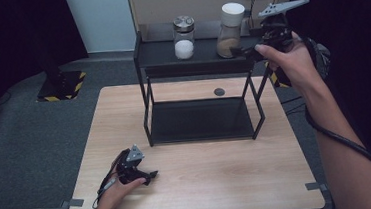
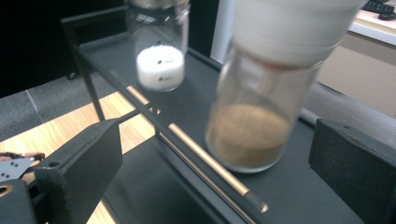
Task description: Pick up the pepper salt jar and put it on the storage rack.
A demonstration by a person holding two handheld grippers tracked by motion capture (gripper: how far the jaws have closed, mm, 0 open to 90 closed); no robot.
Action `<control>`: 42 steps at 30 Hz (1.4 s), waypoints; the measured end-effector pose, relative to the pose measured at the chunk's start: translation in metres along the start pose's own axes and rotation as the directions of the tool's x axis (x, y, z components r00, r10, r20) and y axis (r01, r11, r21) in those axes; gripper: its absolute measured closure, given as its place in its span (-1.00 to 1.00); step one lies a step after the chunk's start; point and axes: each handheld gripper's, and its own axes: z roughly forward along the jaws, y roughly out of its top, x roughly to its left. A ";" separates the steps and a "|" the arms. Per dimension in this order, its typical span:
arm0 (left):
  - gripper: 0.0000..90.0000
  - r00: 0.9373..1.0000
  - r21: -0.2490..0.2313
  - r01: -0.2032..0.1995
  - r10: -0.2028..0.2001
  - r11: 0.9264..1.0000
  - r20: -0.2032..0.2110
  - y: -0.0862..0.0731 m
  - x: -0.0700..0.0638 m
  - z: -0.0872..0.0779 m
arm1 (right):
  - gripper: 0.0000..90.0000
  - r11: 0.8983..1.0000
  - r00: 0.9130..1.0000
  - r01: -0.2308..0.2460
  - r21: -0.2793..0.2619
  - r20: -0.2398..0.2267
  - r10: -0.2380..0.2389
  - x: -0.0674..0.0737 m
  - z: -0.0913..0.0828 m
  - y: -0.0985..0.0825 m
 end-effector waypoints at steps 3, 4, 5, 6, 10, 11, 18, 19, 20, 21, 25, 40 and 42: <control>-1.00 1.000 0.000 0.001 -0.001 1.000 0.000 0.000 0.000 0.000 | -0.93 1.000 1.000 0.006 -0.011 -0.009 -0.006 0.008 -0.002 -0.010; -1.00 1.000 -0.001 0.001 -0.001 1.000 0.000 0.000 0.000 0.000 | -0.93 1.000 1.000 0.008 -0.008 -0.011 -0.008 0.011 -0.002 -0.012; -1.00 1.000 0.000 0.001 -0.001 1.000 0.000 0.000 0.000 0.000 | -0.93 1.000 1.000 0.011 -0.006 -0.015 -0.011 0.013 -0.002 -0.014; -1.00 1.000 0.000 0.000 0.000 1.000 0.000 0.000 0.000 0.000 | -0.93 1.000 1.000 0.012 -0.005 -0.022 -0.012 0.014 -0.002 -0.016; -1.00 1.000 0.000 0.000 0.000 1.000 0.000 0.000 0.000 0.000 | -0.94 1.000 0.999 0.016 0.007 -0.030 -0.016 0.022 0.000 -0.025; -1.00 1.000 0.001 -0.001 0.001 1.000 0.000 0.000 0.000 0.000 | -0.94 1.000 0.999 0.018 0.013 -0.032 -0.018 0.024 0.001 -0.027; -1.00 1.000 0.001 0.000 0.000 1.000 0.000 0.000 0.000 0.000 | -0.94 0.999 0.999 0.023 0.048 -0.030 -0.022 0.039 0.009 -0.052; -1.00 1.000 0.000 0.000 0.000 1.000 0.000 0.000 0.000 0.000 | -0.94 0.998 0.999 0.019 0.055 -0.031 -0.017 0.040 0.010 -0.056; -1.00 1.000 0.000 0.000 0.000 1.000 0.000 0.000 0.000 0.000 | -0.94 0.998 0.999 0.017 0.056 -0.030 -0.015 0.042 0.011 -0.061; -1.00 1.000 0.000 0.000 0.000 1.000 0.000 0.000 0.000 0.000 | -0.94 0.998 1.000 0.013 0.060 -0.029 -0.011 0.042 0.012 -0.066; -1.00 1.000 0.000 0.000 0.000 1.000 0.000 0.000 0.000 0.000 | -0.95 0.998 1.000 -0.012 0.059 -0.025 0.014 0.045 0.014 -0.084; -1.00 1.000 0.002 -0.001 0.001 1.000 -0.004 0.000 -0.001 -0.001 | -0.94 0.997 0.998 -0.053 0.060 -0.023 0.054 0.057 0.022 -0.146; -1.00 1.000 0.002 -0.001 0.001 1.000 -0.004 0.000 -0.001 -0.001 | -0.94 0.996 0.998 -0.059 0.066 -0.028 0.061 0.059 0.024 -0.156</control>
